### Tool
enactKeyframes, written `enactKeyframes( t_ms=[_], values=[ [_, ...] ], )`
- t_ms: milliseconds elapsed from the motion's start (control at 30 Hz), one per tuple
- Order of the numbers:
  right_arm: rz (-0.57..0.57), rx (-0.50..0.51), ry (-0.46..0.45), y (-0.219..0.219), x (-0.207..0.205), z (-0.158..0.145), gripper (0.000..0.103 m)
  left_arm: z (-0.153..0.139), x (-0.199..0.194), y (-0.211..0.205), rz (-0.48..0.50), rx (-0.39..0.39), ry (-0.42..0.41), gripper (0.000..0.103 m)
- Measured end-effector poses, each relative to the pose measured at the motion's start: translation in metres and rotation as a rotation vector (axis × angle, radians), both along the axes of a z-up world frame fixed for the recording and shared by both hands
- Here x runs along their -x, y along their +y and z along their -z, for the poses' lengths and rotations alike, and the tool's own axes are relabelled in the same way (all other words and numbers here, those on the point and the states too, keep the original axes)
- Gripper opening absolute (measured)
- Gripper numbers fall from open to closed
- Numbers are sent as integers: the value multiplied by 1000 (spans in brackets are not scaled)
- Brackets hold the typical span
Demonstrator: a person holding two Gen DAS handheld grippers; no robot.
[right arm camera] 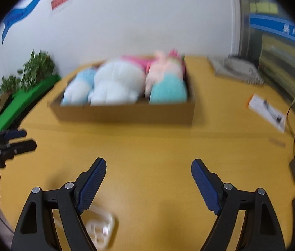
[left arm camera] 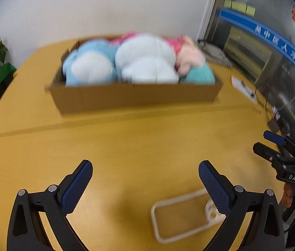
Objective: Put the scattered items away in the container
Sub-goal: 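Move both tools to the clear phone case and close both grippers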
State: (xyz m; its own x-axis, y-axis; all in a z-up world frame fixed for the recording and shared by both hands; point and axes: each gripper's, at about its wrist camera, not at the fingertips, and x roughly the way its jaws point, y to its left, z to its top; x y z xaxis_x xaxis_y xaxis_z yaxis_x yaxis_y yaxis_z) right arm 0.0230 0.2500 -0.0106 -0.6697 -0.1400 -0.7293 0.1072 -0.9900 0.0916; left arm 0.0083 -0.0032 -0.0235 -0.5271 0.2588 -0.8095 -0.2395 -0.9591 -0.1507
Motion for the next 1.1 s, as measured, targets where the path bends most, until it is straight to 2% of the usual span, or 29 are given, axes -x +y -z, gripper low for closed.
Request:
enactKeyframes(
  t_ms=[100, 167, 200, 233, 267, 300, 333, 367, 400, 467, 533, 900, 967, 1067, 1100],
  values=[
    [-23, 18, -120, -8, -19, 41, 82, 35, -16, 2, 30, -6, -99, 101],
    [-38, 35, -169, -14, -28, 58, 80, 51, -23, 7, 48, -11, -145, 97],
    [-46, 30, -183, -18, -32, 64, 80, 58, -25, 9, 57, -13, -171, 85],
    [-55, 15, -196, -22, -35, 69, 78, 65, -27, 12, 65, -12, -200, 69],
    [-59, -3, -206, -27, -37, 74, 68, 68, -29, 16, 67, 7, -199, 69],
    [-63, -12, -209, -30, -39, 78, 62, 67, -31, 20, 69, 34, -181, 60],
    [-70, -9, -204, -31, -40, 78, 56, 67, -32, 25, 74, 51, -178, 43],
    [-80, -2, -194, -34, -41, 78, 49, 66, -33, 28, 76, 66, -173, 33],
    [-94, 1, -185, -37, -41, 77, 43, 65, -33, 31, 78, 76, -173, 28],
    [-118, 17, -179, -40, -42, 76, 15, 65, -31, 32, 76, 68, -181, 24],
    [-142, 11, -169, -47, -42, 75, 6, 65, -27, 30, 63, 52, -190, 16],
    [-133, 27, -178, -46, -16, 75, 4, 68, -7, 12, 33, -3, -195, 10],
    [-132, 28, -168, -45, -12, 72, 2, 63, -4, 7, 27, -9, -179, 9],
    [-130, 94, -141, -39, -5, 61, 0, 45, 9, 8, 50, -69, -159, 8],
    [-128, 99, -123, -38, -1, 54, 0, 37, 14, 12, 62, -66, -137, 7]
  ],
)
